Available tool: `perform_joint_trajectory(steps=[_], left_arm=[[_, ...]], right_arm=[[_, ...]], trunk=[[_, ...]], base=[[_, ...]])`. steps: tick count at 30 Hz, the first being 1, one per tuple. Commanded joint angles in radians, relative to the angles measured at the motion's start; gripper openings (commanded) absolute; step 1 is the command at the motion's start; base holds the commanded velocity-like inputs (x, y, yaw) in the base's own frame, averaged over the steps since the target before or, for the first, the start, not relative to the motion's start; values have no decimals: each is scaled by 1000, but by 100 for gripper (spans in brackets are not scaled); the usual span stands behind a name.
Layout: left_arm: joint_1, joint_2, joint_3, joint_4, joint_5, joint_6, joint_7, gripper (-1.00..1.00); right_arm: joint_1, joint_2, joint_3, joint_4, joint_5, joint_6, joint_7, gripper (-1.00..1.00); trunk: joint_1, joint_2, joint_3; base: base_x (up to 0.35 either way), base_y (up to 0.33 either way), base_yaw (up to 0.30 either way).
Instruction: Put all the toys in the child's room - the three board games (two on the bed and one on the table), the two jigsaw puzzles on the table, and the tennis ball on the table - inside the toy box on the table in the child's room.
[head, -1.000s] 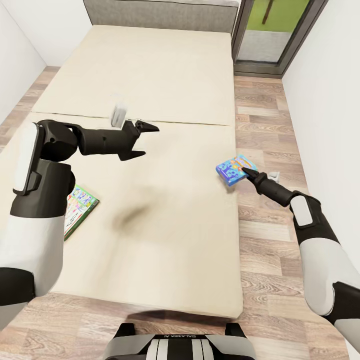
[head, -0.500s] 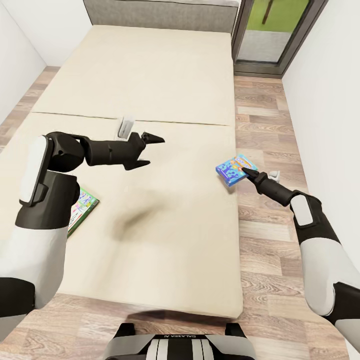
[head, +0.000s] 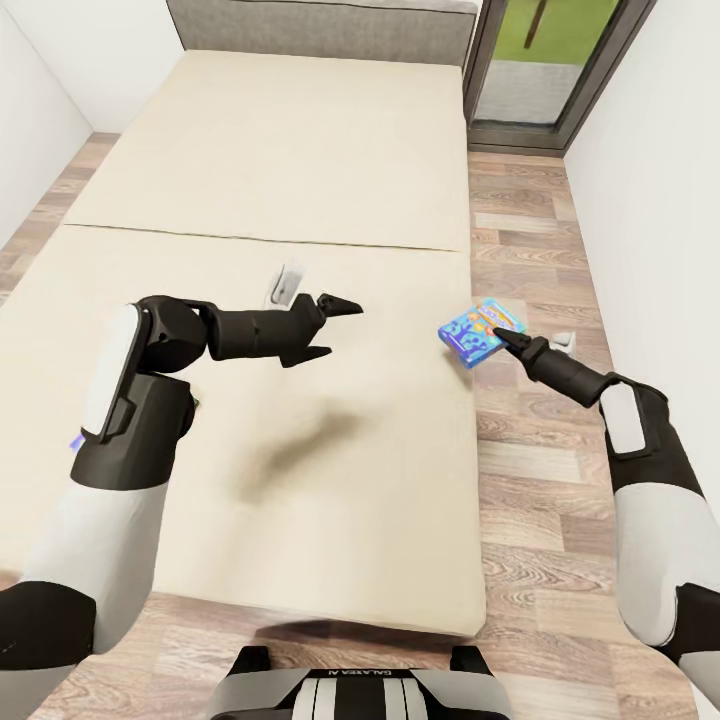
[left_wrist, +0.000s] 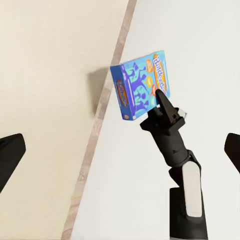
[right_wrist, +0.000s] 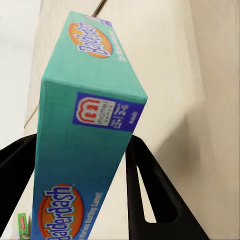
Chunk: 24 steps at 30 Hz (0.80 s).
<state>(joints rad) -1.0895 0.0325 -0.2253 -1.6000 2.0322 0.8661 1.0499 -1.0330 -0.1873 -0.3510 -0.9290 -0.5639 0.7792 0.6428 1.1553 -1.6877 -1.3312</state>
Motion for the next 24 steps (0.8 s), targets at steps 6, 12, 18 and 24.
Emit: perform_joint_trajectory(steps=[6, 12, 18, 24], left_arm=[[26, -39, -14, -3, -41, 0, 7, 100], [103, -67, -29, -5, -61, 3, -3, 100], [157, -69, -30, -5, -68, 6, -22, 100], [190, -69, -30, -6, -71, 13, -43, 100]], right_arm=[[120, -49, -1, -177, -1, 82, 9, -100], [279, -85, -3, -407, 0, 204, 13, -100], [382, -101, -7, -525, 1, 268, 12, -100], [442, -108, -13, -581, 2, 268, 9, -100]], trunk=[[0, 0, 0], [0, 0, 0], [0, 0, 0], [0, 0, 0]], base=[[0, 0, 0], [0, 0, 0], [0, 0, 0], [0, 0, 0]])
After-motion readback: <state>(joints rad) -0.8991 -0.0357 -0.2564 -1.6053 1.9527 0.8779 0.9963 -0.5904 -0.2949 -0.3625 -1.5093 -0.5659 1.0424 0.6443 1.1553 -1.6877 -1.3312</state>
